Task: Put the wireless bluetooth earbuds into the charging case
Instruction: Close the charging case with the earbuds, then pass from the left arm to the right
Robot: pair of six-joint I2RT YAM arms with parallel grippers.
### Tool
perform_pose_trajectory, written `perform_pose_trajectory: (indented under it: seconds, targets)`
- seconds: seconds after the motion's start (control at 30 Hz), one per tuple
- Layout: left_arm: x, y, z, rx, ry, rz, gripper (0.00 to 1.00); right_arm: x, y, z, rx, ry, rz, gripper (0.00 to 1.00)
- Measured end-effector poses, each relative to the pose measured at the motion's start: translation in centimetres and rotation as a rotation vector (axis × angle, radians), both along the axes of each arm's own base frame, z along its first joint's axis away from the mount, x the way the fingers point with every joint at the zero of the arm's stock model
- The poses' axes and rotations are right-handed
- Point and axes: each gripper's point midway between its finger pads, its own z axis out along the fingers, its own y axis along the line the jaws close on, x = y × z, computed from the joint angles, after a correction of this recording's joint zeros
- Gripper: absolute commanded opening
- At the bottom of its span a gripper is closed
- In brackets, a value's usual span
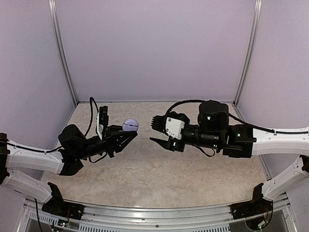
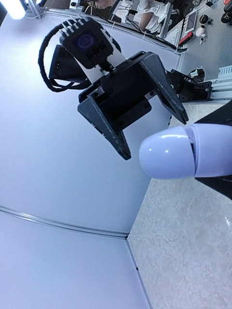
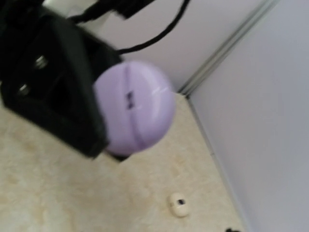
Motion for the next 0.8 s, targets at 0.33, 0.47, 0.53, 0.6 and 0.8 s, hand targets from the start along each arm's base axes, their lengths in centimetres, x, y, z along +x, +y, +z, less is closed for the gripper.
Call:
perform_pose_trajectory:
  seconds: [0.33, 0.47, 0.53, 0.6, 0.8]
  targets:
    - [-1.2, -1.1, 0.5, -0.022, 0.044, -0.100, 0.15, 0.0, -0.1, -2.4, -0.038, -0.056, 0.039, 0.75]
    - [-2.4, -2.2, 0.5, -0.020, 0.070, -0.173, 0.16, -0.3, 0.1, -2.4, -0.029, -0.115, 0.065, 0.73]
    - [-2.8, -2.5, 0.4, -0.017, 0.082, -0.204, 0.16, -0.6, 0.4, -1.9, -0.015, -0.145, 0.090, 0.73]
    - [-3.1, -3.0, 0.3, -0.009, 0.093, -0.233, 0.16, -1.0, 0.7, -1.7, -0.015, -0.170, 0.114, 0.72]
    - [-3.3, -3.3, 0.0, 0.005, 0.118, -0.259, 0.16, -3.4, 1.8, -1.9, -0.040, -0.237, 0.186, 0.71]
